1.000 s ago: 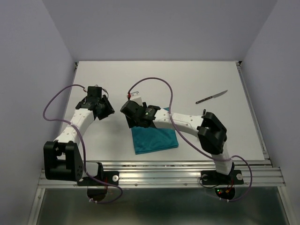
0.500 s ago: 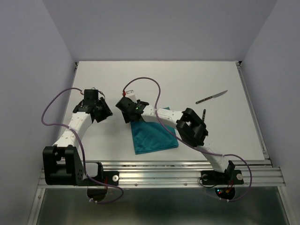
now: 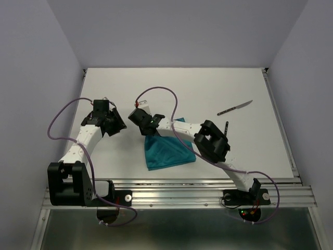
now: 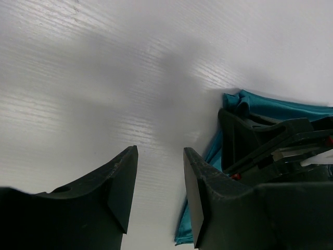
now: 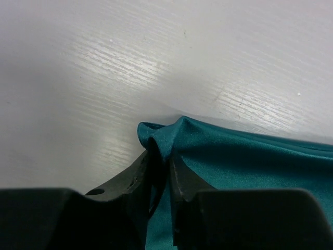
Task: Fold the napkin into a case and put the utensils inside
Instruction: Pick up the lower triangle-folded napkin from the center of the board.
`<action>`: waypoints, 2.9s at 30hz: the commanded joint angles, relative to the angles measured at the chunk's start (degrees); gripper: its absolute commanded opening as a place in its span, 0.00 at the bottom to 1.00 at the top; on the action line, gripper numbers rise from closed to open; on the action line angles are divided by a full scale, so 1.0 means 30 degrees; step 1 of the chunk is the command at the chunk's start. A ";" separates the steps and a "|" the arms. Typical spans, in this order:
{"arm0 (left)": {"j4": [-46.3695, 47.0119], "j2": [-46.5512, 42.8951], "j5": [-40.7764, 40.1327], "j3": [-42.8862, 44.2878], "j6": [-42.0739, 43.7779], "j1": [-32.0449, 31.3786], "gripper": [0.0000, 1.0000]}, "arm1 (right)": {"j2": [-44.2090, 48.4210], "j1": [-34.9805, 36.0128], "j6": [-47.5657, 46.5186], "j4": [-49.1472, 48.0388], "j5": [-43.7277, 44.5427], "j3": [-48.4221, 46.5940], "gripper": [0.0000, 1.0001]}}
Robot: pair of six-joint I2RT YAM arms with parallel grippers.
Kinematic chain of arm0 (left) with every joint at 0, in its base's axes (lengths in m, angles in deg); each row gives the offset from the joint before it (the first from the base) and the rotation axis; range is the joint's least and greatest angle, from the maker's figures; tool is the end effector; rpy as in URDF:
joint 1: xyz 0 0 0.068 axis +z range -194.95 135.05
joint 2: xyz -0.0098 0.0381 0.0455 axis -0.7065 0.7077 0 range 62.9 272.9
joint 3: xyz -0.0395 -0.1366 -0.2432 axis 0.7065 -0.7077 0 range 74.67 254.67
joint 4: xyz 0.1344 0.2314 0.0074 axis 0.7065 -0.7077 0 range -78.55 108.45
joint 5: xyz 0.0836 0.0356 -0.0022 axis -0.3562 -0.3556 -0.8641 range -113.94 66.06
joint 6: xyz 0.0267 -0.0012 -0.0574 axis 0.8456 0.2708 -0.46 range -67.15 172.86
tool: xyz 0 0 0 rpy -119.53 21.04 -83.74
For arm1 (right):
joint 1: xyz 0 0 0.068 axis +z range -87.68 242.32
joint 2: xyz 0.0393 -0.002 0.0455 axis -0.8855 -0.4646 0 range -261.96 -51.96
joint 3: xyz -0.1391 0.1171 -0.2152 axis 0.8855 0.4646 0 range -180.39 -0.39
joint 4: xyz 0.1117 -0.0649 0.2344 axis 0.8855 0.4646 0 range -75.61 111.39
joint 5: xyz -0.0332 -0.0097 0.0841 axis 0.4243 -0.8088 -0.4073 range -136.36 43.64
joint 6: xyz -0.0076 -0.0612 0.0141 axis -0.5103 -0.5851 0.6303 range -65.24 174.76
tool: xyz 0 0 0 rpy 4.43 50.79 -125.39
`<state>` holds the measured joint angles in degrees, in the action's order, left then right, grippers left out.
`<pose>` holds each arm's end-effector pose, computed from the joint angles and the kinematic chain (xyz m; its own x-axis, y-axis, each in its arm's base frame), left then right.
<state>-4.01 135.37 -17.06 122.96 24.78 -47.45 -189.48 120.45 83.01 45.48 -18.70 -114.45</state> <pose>0.2753 -0.0178 0.2368 -0.7000 -0.4371 -0.5648 -0.2311 0.8869 -0.3999 0.3064 0.4501 0.1576 -0.6675 -0.2798 -0.6900 -0.3338 0.9408 -0.0586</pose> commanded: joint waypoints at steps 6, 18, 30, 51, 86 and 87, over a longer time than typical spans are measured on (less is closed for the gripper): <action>0.1594 0.0072 0.3531 -0.0687 0.0189 0.0014 0.75 | 0.3297 -0.0829 -0.0539 -0.5469 -0.4792 0.4736 0.05; 0.4173 0.1771 0.6817 -0.1858 -0.1567 -0.0015 0.92 | 0.5203 -0.1007 -0.1067 -0.8547 -0.7726 0.7815 0.01; 0.7340 0.3793 0.7759 -0.2650 -0.4440 -0.0015 0.89 | 0.5408 -0.1007 -0.0921 -0.8958 -0.8400 0.8459 0.01; 0.8424 0.5757 0.8021 -0.2885 -0.5846 -0.0366 0.64 | 0.5086 -0.1007 -0.1008 -0.9338 -0.9073 0.8372 0.01; 0.6549 0.4878 0.6558 -0.2914 -0.6520 -0.0806 0.00 | 1.1532 0.5141 0.0455 -0.4419 0.0793 1.5022 0.67; 0.6461 0.4849 0.6527 -0.2914 -0.6520 -0.0806 0.00 | 1.1241 0.5551 0.0514 -0.3982 0.1090 1.4964 0.67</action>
<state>17.50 152.72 3.94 114.22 5.41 -49.51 -155.49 132.73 82.24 28.46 -24.73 -70.24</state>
